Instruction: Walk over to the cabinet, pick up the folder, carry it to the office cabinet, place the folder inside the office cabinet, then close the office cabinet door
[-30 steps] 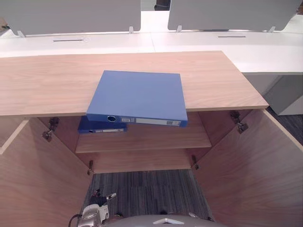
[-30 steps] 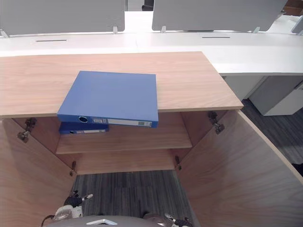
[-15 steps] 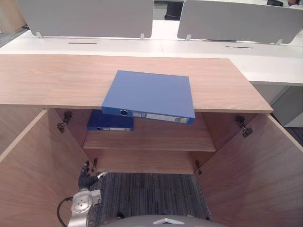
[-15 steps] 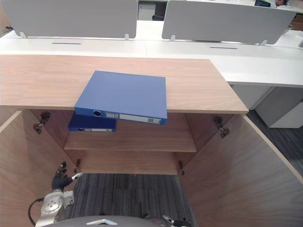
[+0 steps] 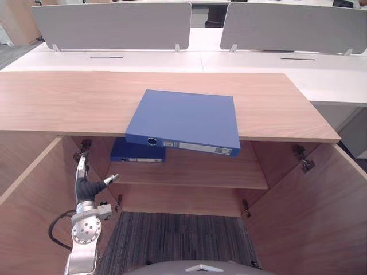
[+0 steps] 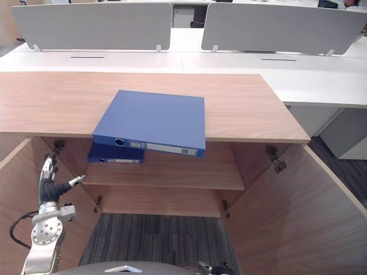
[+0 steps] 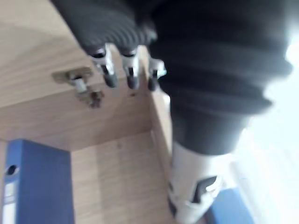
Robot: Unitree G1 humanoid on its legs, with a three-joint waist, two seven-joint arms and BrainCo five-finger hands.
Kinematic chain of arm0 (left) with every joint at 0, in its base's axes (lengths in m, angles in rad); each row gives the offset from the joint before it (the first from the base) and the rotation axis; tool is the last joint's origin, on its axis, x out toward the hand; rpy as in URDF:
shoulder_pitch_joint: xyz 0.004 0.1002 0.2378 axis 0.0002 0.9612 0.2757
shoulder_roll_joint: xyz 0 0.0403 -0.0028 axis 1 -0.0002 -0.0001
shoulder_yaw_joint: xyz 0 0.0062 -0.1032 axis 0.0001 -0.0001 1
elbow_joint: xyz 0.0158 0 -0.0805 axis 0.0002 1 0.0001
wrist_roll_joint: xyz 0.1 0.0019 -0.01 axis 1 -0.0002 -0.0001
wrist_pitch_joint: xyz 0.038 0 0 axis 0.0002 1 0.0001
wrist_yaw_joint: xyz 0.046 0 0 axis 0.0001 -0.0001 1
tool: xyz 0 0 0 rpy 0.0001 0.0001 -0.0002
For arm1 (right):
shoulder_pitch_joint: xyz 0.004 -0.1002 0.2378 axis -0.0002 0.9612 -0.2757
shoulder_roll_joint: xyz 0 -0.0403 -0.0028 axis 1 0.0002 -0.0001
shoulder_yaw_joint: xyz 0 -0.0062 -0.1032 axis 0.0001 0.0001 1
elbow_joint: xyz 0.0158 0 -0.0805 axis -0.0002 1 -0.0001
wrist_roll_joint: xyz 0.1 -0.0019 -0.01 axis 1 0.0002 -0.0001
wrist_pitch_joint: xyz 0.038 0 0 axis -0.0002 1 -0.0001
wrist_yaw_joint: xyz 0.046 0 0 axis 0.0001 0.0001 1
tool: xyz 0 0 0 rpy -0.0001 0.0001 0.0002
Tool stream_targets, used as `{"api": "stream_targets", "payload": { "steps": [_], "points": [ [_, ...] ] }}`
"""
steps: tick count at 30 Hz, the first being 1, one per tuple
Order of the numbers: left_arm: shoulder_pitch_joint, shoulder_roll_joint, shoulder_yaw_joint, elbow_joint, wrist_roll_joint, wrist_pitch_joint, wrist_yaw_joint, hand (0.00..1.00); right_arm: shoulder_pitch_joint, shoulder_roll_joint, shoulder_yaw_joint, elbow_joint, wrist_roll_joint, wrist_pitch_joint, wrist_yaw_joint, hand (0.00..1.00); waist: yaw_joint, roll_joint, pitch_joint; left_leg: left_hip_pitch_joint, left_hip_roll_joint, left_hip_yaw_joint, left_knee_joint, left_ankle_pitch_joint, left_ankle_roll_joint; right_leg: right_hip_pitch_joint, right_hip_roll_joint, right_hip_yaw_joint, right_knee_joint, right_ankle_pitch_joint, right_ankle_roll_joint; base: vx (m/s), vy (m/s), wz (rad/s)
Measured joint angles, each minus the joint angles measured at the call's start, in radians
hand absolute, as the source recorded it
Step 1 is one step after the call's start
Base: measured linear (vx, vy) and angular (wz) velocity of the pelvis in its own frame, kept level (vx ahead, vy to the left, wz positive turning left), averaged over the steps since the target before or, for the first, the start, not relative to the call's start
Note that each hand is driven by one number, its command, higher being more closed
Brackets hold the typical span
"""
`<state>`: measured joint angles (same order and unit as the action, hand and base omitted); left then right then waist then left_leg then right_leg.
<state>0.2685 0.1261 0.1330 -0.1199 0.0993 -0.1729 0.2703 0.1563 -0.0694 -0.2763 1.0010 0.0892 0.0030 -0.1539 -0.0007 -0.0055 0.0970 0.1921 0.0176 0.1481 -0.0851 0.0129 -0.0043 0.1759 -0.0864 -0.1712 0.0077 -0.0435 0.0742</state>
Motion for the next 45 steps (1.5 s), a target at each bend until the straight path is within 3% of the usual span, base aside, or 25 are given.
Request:
{"api": "stream_targets", "payload": {
  "steps": [3, 10, 15, 20, 28, 37, 45],
  "points": [
    [-0.008, 0.032, -0.011, -0.048, 0.025, -0.009, 0.008, 0.00, -0.001, -0.002, 0.001, 0.002, -0.003, 0.000, 0.001, 0.00, -0.002, 0.006, -0.005, 0.000, 0.001, -0.003, 0.000, 0.000, 0.000, 0.001, 0.001, -0.002, -0.001, -0.003, -0.004, -0.01, -0.003, 0.01],
    [-0.096, 0.196, -0.065, -0.095, 0.159, -0.023, 0.007, 0.00, -0.006, -0.022, 0.043, 0.026, -0.017, -0.004, 0.004, 0.00, -0.017, 0.001, -0.009, -0.005, 0.001, -0.004, 0.000, 0.000, 0.000, 0.000, 0.003, -0.001, -0.019, 0.002, -0.011, -0.01, -0.002, 0.00],
    [-0.200, 0.303, -0.179, -0.104, 0.302, -0.033, 0.007, 0.00, -0.024, -0.026, 0.068, 0.041, -0.018, -0.009, 0.004, 0.00, -0.037, -0.006, -0.014, -0.008, 0.000, 0.000, 0.001, 0.000, 0.000, 0.000, 0.005, 0.005, -0.031, 0.012, -0.014, 0.00, -0.001, -0.02],
    [-0.261, 0.338, -0.233, -0.106, 0.419, -0.045, 0.011, 0.00, -0.042, -0.029, 0.070, 0.047, -0.017, -0.009, 0.004, 0.00, -0.060, -0.001, -0.016, -0.006, 0.000, 0.001, 0.006, -0.003, 0.000, -0.001, 0.008, 0.023, -0.040, 0.028, -0.010, 0.01, -0.003, -0.12],
    [-0.337, 0.369, -0.390, -0.099, 0.555, -0.045, 0.014, 0.00, -0.044, -0.037, 0.088, 0.052, -0.017, -0.009, 0.004, 0.00, -0.074, 0.001, -0.017, -0.003, 0.000, 0.019, 0.005, -0.006, -0.001, -0.002, 0.008, 0.044, -0.055, 0.035, -0.019, -0.02, -0.004, -0.07],
    [-0.372, 0.369, -0.486, -0.055, 0.584, -0.045, 0.005, 0.00, -0.048, -0.040, 0.086, 0.075, -0.017, -0.008, 0.003, 0.00, -0.106, 0.006, -0.022, -0.003, -0.001, 0.028, 0.001, -0.013, -0.001, -0.006, 0.007, 0.055, -0.064, 0.035, -0.018, -0.01, -0.005, -0.03],
    [-0.404, 0.364, -0.527, 0.003, 0.676, -0.023, 0.008, 0.00, -0.050, -0.040, 0.075, 0.076, -0.016, -0.008, 0.003, 0.00, -0.114, 0.009, -0.025, -0.003, -0.002, 0.029, 0.006, -0.018, 0.001, -0.004, 0.007, 0.058, -0.071, 0.042, -0.015, 0.01, -0.005, -0.01]
  ]
}}
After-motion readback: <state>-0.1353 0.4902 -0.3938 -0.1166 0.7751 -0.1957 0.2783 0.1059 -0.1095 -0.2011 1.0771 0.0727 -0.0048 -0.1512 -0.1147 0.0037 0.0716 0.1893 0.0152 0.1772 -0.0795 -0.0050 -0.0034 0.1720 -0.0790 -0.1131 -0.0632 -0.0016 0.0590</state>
